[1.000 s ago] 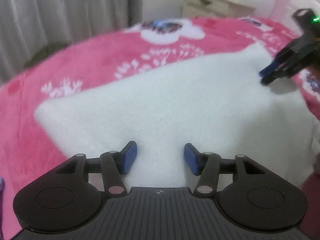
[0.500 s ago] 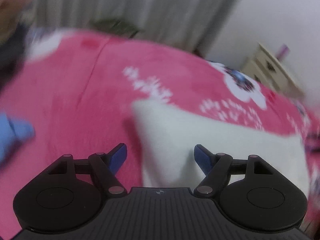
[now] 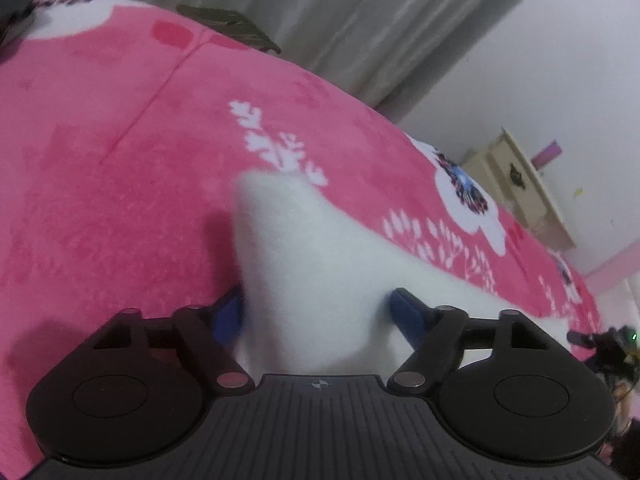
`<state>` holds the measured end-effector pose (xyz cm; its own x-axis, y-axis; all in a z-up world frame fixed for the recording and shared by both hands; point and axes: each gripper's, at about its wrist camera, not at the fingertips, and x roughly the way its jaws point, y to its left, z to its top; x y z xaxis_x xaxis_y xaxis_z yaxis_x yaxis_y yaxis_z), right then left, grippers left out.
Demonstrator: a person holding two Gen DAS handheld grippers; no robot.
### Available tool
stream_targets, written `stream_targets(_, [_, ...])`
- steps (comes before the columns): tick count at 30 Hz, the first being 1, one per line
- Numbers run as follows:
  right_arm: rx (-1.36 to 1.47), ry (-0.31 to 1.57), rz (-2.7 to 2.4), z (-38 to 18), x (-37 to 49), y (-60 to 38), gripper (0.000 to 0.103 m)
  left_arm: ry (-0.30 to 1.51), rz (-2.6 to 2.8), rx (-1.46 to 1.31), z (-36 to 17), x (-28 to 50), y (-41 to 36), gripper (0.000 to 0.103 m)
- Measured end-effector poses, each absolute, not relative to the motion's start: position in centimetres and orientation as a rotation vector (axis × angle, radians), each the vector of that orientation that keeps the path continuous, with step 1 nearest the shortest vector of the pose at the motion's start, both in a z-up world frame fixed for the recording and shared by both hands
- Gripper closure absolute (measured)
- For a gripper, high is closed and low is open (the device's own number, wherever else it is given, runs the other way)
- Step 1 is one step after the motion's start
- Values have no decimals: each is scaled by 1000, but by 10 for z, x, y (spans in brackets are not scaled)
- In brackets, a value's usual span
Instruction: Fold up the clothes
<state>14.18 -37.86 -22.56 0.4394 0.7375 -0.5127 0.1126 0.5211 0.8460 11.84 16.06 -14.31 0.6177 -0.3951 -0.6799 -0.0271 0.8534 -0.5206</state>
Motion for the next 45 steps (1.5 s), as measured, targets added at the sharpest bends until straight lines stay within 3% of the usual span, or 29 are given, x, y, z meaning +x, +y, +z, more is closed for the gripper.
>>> stream_targets(2, [979,1075,463,-230,146,-384,34,903,-236,-522,-144,125,162,28])
stream_targets(6, [965,1078,447,-236,153,-384,42,892,-231,-530,-148,125,160,32])
stream_targets(8, [898,1074,418,-227,150,-380,59,867,-227,-522,-146,119,156,44])
stream_targets(10, [828,1069,393,-212,149,-375,69,846,-228,-587,-144,115,161,61])
stream_targets(11, [792,1056,389,-202,148,-372,70,833,-226,-625,-143,113,164,63])
stream_targets(21, [668,907,380,-135,178,-356,72,752,-243,-703,-125,126,168,71])
stream_targets(30, [564,817,354,-95,283,-381,73,689,-279,-653,-98,217,144,71])
stream_targets(32, [568,832,353,-101,314,-384,70,725,-239,-656,-107,238,141,69])
stream_targets(33, [578,870,346,-112,332,-386,68,773,-199,-642,-117,249,140,63])
stream_targets(35, [573,967,282,-138,358,-388,55,864,-121,-616,-136,268,138,53])
stream_targets(36, [558,1011,227,-151,368,-390,55,879,-111,-621,-145,270,140,49])
stream_targets(38, [590,1030,157,-166,375,-400,45,850,-125,-673,-149,269,146,46])
stream_targets(45, [720,748,86,-115,302,-451,46,797,-69,-651,-106,228,165,38])
